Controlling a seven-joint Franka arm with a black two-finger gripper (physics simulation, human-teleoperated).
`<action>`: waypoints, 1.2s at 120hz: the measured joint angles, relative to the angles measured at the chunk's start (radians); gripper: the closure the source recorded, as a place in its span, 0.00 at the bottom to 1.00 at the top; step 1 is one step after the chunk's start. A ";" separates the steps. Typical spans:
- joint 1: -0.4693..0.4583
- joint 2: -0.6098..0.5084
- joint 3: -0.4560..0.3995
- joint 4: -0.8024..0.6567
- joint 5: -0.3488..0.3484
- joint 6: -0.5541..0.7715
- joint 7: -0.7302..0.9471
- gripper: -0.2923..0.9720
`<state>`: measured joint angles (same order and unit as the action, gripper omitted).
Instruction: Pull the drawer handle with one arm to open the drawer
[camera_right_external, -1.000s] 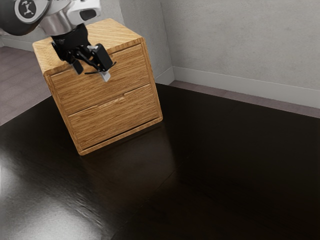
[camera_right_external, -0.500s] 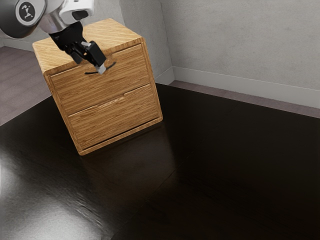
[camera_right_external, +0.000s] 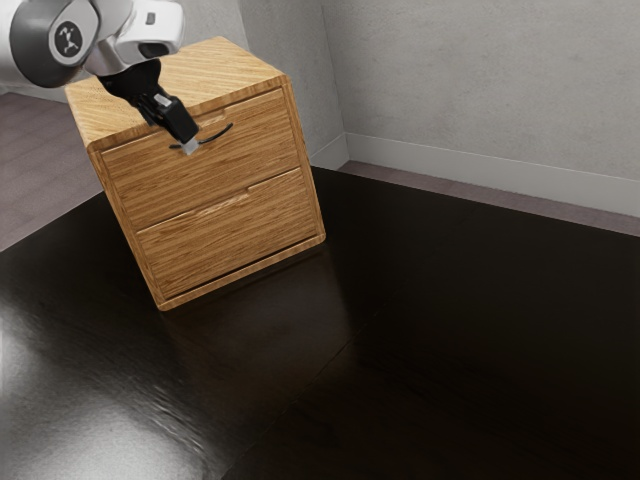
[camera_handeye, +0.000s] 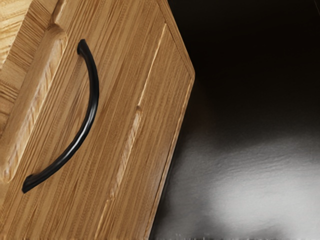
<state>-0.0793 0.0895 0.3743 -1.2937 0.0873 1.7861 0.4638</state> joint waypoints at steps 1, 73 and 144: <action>0.002 0.000 0.001 0.000 0.000 0.001 0.002 0.23; 0.047 0.095 -0.003 -0.003 -0.050 0.124 0.108 0.23; 0.045 0.134 -0.016 -0.036 -0.085 0.210 0.145 0.26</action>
<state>-0.0342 0.2233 0.3579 -1.3293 0.0024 1.9964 0.6092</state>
